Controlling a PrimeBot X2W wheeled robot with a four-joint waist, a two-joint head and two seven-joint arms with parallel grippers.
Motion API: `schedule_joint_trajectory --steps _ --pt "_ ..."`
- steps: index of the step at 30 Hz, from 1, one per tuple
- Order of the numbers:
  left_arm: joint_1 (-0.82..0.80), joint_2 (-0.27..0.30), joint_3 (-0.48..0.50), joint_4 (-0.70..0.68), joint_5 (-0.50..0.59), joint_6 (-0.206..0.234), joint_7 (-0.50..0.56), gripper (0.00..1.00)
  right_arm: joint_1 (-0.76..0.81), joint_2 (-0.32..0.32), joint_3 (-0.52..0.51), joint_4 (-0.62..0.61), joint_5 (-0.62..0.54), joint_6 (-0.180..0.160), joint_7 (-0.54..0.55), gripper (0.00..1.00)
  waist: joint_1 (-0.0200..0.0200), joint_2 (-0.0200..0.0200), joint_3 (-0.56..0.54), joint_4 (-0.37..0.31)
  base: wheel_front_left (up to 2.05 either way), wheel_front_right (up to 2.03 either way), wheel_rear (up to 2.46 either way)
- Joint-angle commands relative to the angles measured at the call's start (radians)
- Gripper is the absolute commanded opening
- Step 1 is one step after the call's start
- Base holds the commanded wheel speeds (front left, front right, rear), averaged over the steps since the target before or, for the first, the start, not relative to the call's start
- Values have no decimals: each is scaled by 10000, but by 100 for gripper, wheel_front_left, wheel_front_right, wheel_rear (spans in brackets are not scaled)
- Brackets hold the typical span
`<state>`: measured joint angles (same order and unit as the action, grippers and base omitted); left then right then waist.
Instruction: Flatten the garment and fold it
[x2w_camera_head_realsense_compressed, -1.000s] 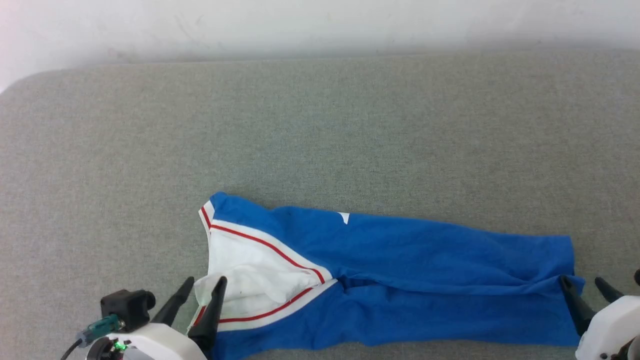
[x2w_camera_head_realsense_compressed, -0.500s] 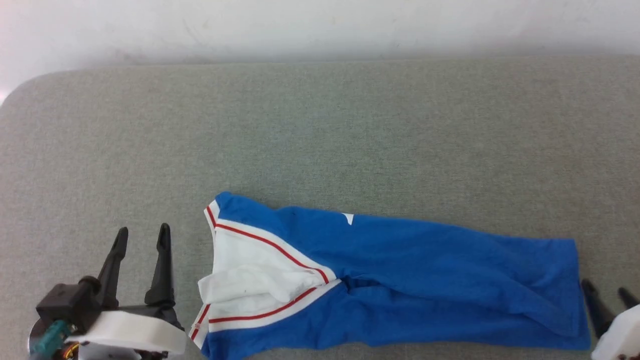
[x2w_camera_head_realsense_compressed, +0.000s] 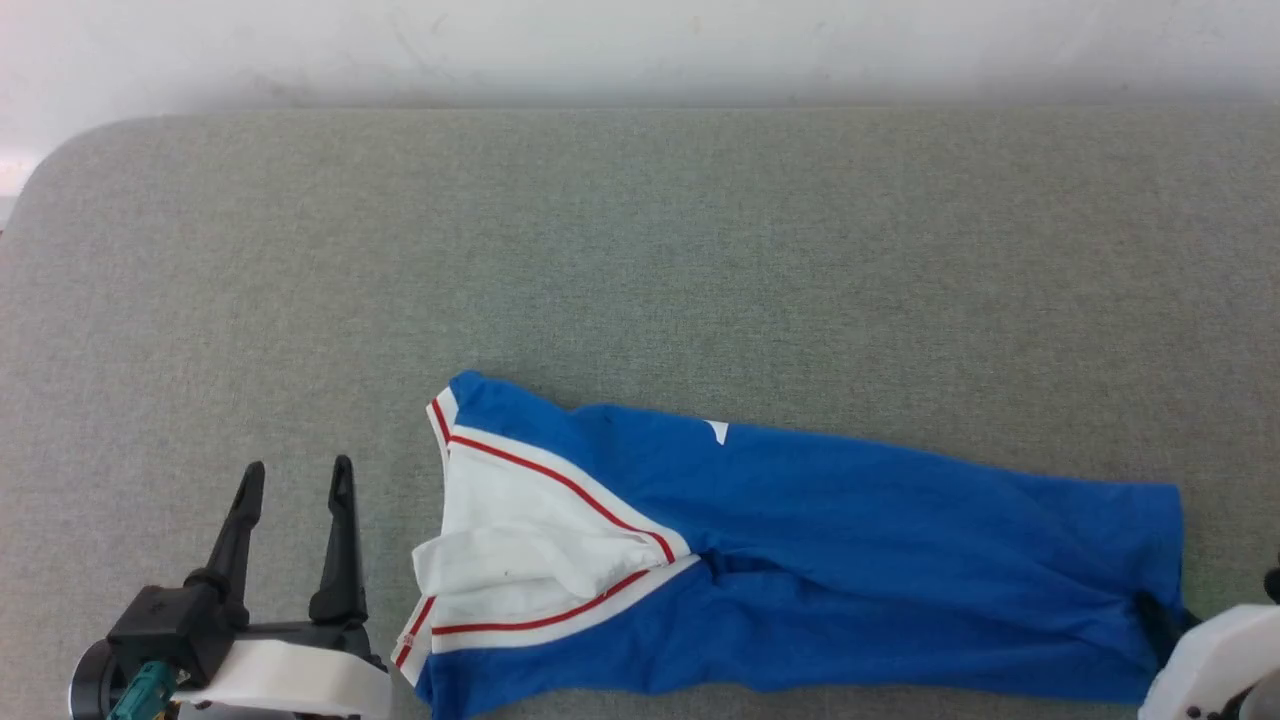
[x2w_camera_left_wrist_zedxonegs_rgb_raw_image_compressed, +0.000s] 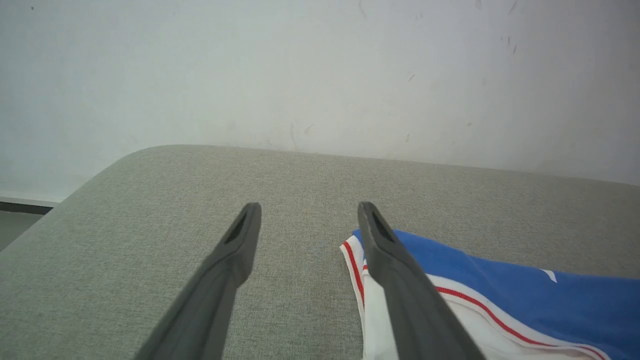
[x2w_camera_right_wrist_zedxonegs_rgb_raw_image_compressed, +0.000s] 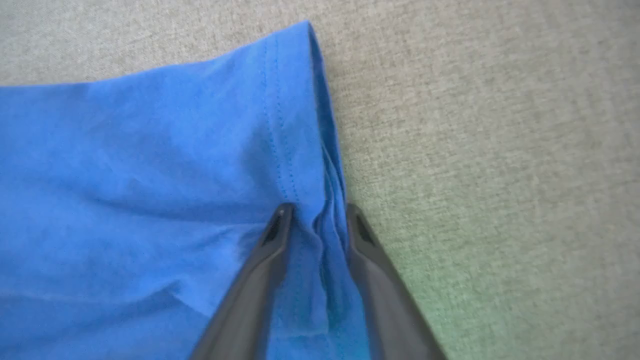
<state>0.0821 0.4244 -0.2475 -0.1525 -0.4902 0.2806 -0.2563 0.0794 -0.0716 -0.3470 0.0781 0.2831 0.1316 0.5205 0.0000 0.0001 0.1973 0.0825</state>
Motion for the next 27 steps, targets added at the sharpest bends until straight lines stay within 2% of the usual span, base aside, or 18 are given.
schedule_joint_trajectory --steps 1,6,14,17,21,27 --pt "69 -90 71 40 112 -108 -53 100 -159 88 93 223 64 -9 110 0 0 -1 31 37 0 0 0" --pt "34 -161 88 186 298 -213 -54 100 -423 -26 -263 100 24 -9 -26 0 0 -1 34 75 0 0 0" --pt "-5 -253 -5 355 439 -324 -54 100 -585 -1305 -1797 -325 -516 -9 153 0 0 -1 -13 89 0 0 0" --pt "-10 -302 -32 424 453 -358 -54 100 -615 -1452 -1966 -588 -660 -9 229 0 0 -1 -29 77 0 0 0" --pt "-9 -372 -55 510 433 -408 -54 100 -538 -1134 -1197 -1114 -331 -9 593 0 0 -1 -58 33 0 0 0" --pt "-4 -438 -109 650 381 -484 -54 100 -318 -622 1065 -2299 727 -9 1633 0 0 -1 -177 -61 0 0 0"
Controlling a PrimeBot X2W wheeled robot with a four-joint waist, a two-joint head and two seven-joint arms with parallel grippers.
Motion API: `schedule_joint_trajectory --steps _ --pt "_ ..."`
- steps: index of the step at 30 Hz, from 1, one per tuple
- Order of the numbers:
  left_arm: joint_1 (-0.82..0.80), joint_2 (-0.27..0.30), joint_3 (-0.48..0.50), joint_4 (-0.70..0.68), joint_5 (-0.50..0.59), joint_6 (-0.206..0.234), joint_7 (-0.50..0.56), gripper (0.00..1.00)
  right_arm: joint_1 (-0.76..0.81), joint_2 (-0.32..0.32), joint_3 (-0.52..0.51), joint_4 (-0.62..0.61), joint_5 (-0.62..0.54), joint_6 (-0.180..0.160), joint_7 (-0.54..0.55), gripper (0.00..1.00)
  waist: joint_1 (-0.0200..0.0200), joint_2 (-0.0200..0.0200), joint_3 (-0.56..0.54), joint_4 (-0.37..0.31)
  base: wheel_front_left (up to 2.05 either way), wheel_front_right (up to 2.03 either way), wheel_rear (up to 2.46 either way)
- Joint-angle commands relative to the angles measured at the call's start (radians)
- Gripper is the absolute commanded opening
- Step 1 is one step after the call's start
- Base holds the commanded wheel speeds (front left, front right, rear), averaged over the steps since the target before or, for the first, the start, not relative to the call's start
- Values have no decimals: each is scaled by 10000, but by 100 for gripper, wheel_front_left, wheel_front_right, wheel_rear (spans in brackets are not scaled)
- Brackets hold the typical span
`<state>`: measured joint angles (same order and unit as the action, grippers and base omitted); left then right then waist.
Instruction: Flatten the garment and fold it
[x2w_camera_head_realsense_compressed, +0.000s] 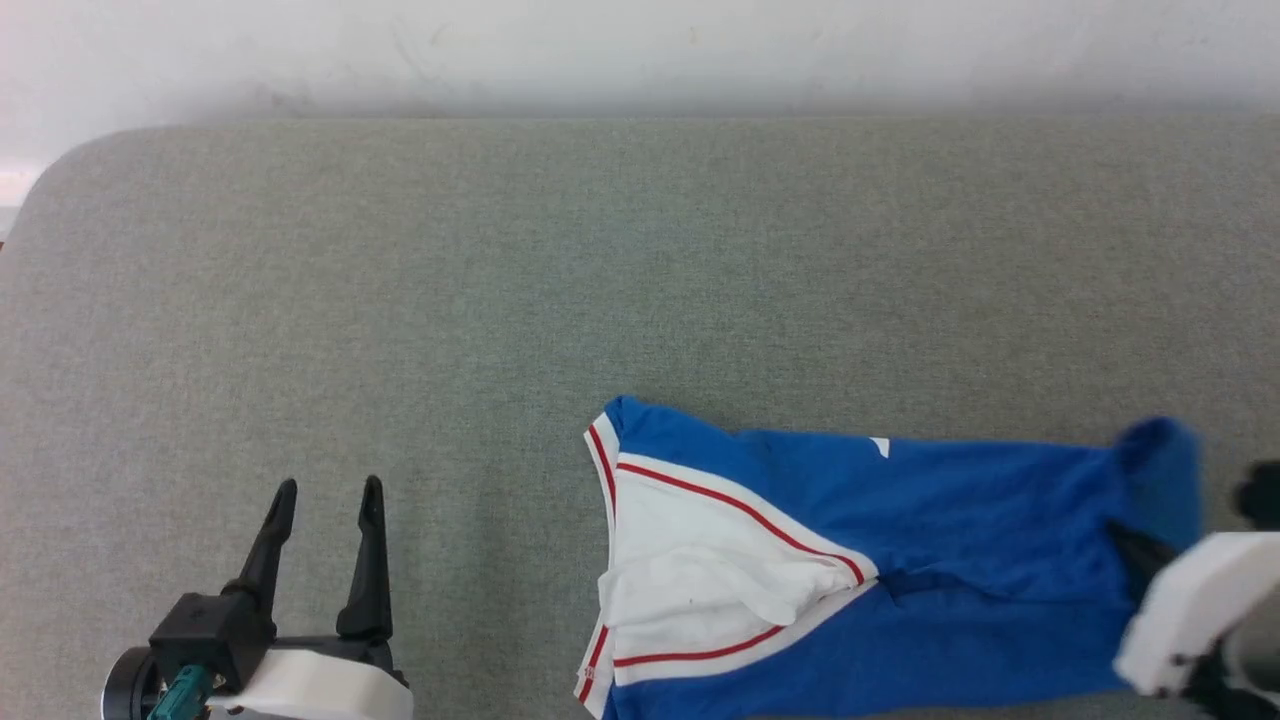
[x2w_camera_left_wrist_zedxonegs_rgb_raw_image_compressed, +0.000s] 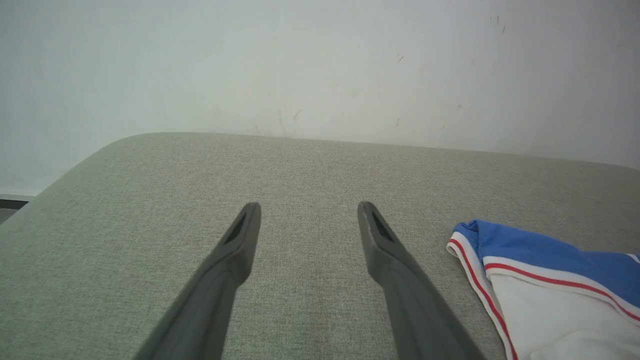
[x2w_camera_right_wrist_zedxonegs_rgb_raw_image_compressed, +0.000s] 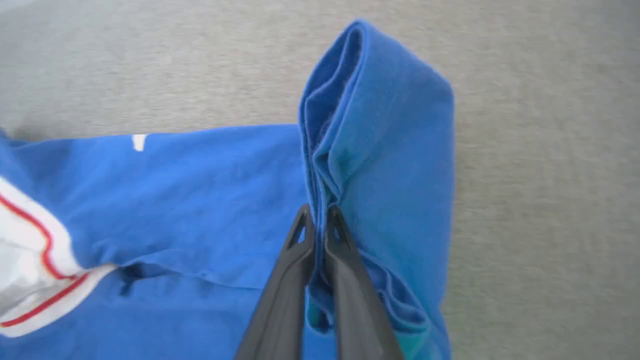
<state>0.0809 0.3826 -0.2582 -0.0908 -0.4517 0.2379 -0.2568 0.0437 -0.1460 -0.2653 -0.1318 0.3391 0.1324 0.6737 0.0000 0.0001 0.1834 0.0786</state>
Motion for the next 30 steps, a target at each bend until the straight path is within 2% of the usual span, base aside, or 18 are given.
schedule_joint_trajectory --steps 1,7,8,14,20,25,30 --pt "3 -32 -13 52 -10 -65 -49 100 42 247 604 -440 345 -17 251 0 0 -1 -71 -29 0 0 0" --pt "-58 -106 -104 159 -62 -136 -49 100 -116 591 2706 -1388 941 -17 786 0 0 -1 -208 25 0 0 0" --pt "-58 -106 -104 159 -62 -136 -49 100 -116 591 2706 -1388 941 -17 786 0 0 -1 -208 25 0 0 0" --pt "-58 -163 -154 267 -149 -213 -49 100 -865 715 4778 -1235 1171 -17 868 0 0 -1 -234 121 0 0 0" --pt "-120 -270 -251 376 -233 -320 -49 100 -1917 856 6279 -274 974 -17 333 0 0 -1 -172 367 0 0 0" --pt "-198 -336 -303 516 -277 -405 -49 100 -2595 930 6952 1162 470 -17 -190 0 0 -1 -135 619 0 0 0" --pt "-257 -479 -338 674 -312 -458 -49 100 -2947 953 7386 2612 576 -17 -705 0 0 -1 -137 831 0 0 0"
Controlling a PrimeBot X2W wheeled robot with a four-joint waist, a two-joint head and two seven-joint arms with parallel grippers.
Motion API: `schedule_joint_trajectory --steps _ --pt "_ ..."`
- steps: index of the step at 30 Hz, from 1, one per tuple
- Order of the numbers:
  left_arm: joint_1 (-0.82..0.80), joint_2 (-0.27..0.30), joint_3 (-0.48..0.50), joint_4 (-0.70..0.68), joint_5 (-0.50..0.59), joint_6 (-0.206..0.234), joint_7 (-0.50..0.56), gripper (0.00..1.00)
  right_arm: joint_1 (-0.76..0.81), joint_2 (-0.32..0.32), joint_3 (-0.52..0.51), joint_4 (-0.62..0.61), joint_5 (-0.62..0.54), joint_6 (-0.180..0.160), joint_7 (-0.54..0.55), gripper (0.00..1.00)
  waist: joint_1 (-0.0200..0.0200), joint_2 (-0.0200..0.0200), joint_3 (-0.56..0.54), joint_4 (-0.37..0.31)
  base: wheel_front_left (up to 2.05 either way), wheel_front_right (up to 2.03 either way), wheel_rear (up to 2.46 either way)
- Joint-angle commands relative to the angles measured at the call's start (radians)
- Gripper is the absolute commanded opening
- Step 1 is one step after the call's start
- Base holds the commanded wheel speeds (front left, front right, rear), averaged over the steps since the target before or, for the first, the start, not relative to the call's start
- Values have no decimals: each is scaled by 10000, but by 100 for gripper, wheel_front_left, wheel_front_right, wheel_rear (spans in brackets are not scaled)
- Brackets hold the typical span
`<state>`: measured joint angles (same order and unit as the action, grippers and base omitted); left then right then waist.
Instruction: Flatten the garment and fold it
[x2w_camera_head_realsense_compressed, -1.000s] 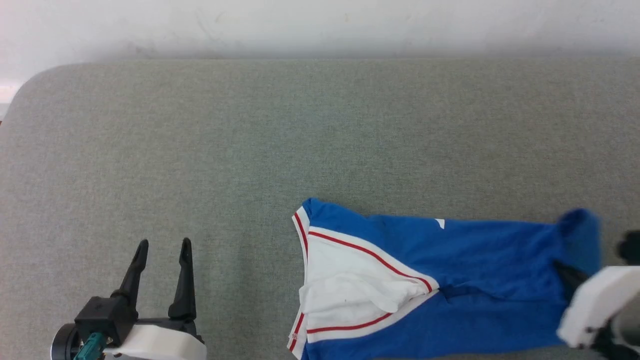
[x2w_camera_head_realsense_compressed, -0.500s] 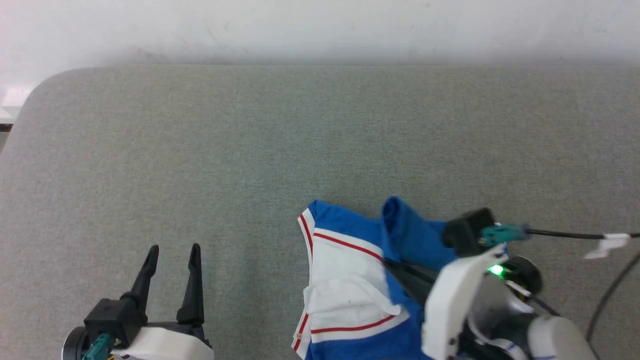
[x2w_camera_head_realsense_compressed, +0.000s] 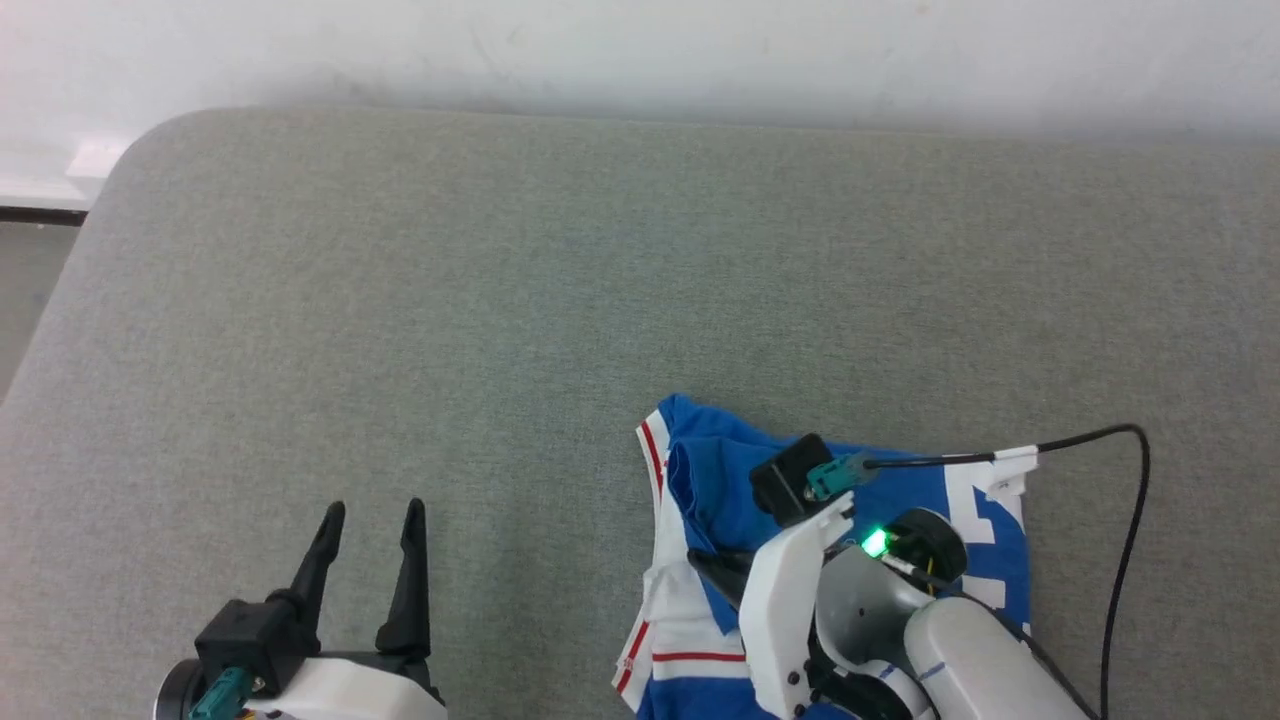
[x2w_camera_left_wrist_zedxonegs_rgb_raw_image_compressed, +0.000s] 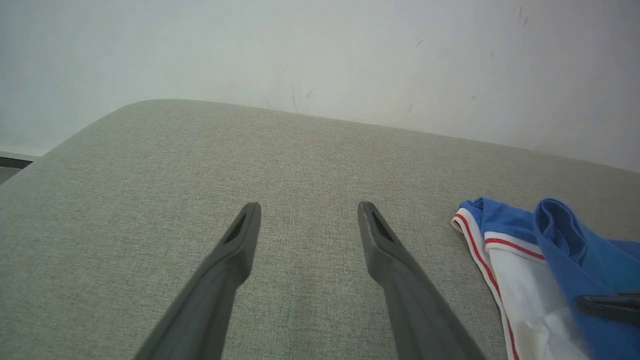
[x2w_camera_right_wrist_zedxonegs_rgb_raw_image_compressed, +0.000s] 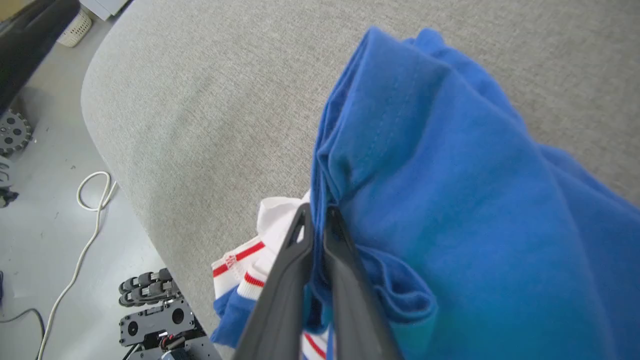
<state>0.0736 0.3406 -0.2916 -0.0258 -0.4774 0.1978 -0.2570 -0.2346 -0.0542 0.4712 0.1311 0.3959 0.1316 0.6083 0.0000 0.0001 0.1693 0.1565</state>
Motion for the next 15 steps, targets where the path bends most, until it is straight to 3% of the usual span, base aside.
schedule_joint_trajectory --steps 1,4,6,8,9,15 --pt "-194 -93 -7 52 -63 -70 -47 100 -221 35 62 280 36 -9 -162 0 0 -1 8 85 0 0 0" --pt "-229 -180 -44 159 -60 -135 -47 100 -433 36 214 1180 -193 -9 -435 1 0 -1 3 179 0 0 0" --pt "-260 -223 -56 236 -57 -182 -47 100 -538 37 232 1741 -339 -9 -602 22 0 -1 -8 227 0 0 0" --pt "-287 -255 -60 313 -55 -218 -47 100 -657 37 328 2216 -528 -9 -647 50 0 -1 -30 255 0 0 0" --pt "-297 -268 -62 350 -52 -234 -47 100 -710 38 409 2386 -559 -9 -661 100 0 -1 -49 263 0 0 0" --pt "-236 -279 6 466 -69 -270 -47 100 -969 38 813 2216 179 -9 -988 100 0 -1 -147 63 0 0 0"
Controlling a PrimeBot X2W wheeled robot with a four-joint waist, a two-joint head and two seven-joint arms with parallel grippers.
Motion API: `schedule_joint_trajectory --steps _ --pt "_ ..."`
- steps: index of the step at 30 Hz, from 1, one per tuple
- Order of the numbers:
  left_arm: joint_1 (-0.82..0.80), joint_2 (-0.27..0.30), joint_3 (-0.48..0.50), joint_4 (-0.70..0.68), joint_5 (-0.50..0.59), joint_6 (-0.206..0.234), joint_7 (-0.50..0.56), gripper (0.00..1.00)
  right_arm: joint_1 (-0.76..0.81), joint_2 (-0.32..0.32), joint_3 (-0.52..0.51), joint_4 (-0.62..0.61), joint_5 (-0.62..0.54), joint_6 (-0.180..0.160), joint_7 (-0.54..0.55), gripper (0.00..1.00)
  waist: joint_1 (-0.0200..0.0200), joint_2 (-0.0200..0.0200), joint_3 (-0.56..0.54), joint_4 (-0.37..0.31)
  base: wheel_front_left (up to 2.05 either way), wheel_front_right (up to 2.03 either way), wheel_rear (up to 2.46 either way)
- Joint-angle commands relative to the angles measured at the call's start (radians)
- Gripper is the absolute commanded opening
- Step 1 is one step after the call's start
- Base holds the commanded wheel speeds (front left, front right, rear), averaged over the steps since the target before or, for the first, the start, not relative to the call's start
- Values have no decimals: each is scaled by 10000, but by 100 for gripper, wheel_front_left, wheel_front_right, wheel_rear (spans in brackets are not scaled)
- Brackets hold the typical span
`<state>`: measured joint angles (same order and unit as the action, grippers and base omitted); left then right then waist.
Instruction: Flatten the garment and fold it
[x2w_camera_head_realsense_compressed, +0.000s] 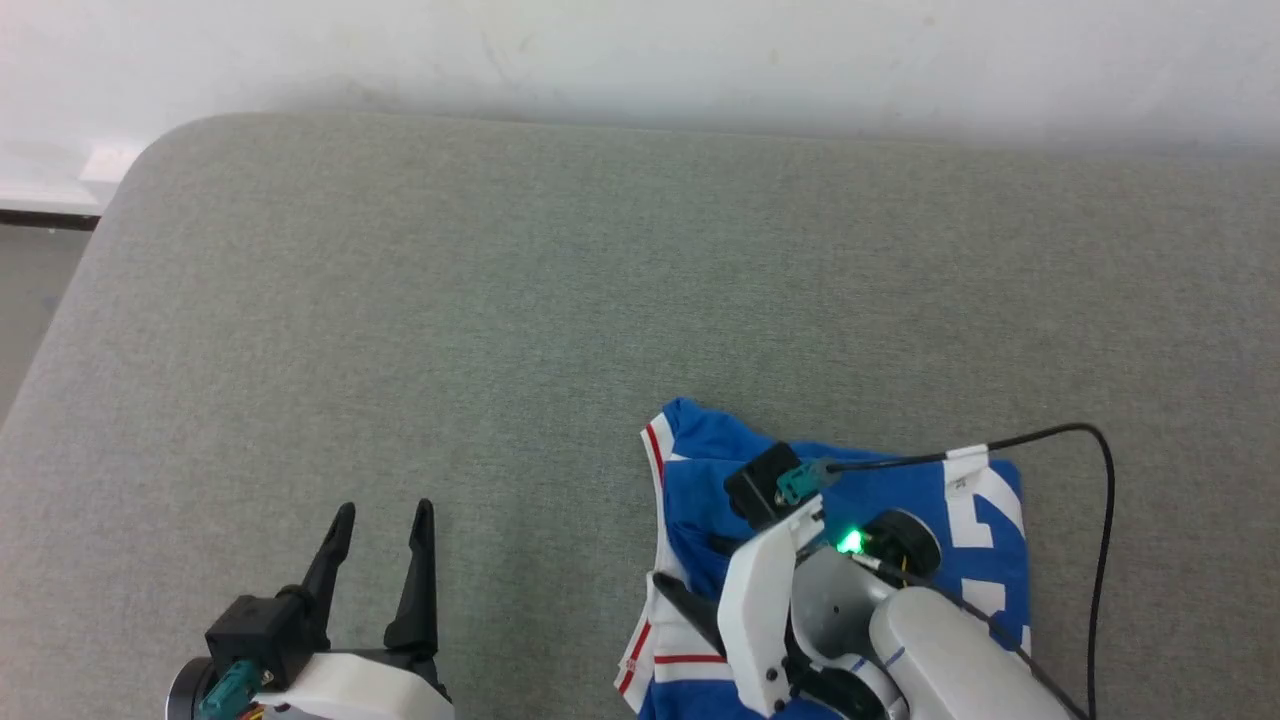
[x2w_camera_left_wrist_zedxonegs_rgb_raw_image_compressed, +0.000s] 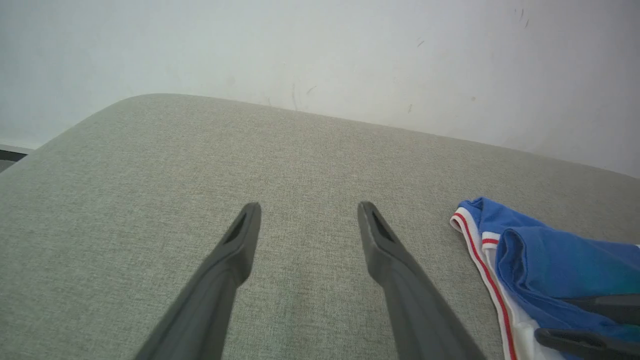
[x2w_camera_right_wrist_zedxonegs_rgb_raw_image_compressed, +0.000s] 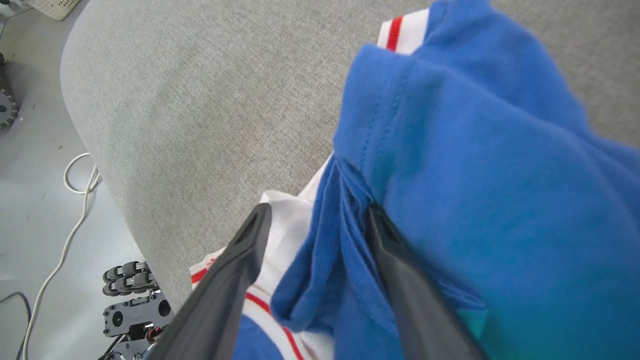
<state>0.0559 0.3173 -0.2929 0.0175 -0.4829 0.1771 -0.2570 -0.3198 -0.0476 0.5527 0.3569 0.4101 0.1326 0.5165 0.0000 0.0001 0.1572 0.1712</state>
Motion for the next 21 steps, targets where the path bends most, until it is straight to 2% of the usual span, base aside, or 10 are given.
schedule_joint_trajectory --steps 1,5,11,16,21 --pt "-33 -33 33 38 -18 -62 -47 100 -167 -27 -17 -211 113 -19 -102 100 0 -1 -27 -154 0 0 0" --pt "16 -16 58 23 -31 -43 -47 100 -90 -27 -754 -1131 -109 -19 -10 100 0 -1 -26 -380 0 0 0" --pt "100 29 128 -111 -27 16 -47 100 1306 -393 -3696 -3395 -1659 -19 414 100 0 -1 94 -689 0 0 0" --pt "66 26 145 -174 -27 26 -47 100 2955 -288 -5859 -5212 -2020 -19 920 100 0 -1 296 -889 0 0 0" --pt "-87 12 95 -154 -26 -23 -47 100 3678 -101 -6568 -5745 -1851 -19 979 100 0 -1 492 -1005 0 0 0"
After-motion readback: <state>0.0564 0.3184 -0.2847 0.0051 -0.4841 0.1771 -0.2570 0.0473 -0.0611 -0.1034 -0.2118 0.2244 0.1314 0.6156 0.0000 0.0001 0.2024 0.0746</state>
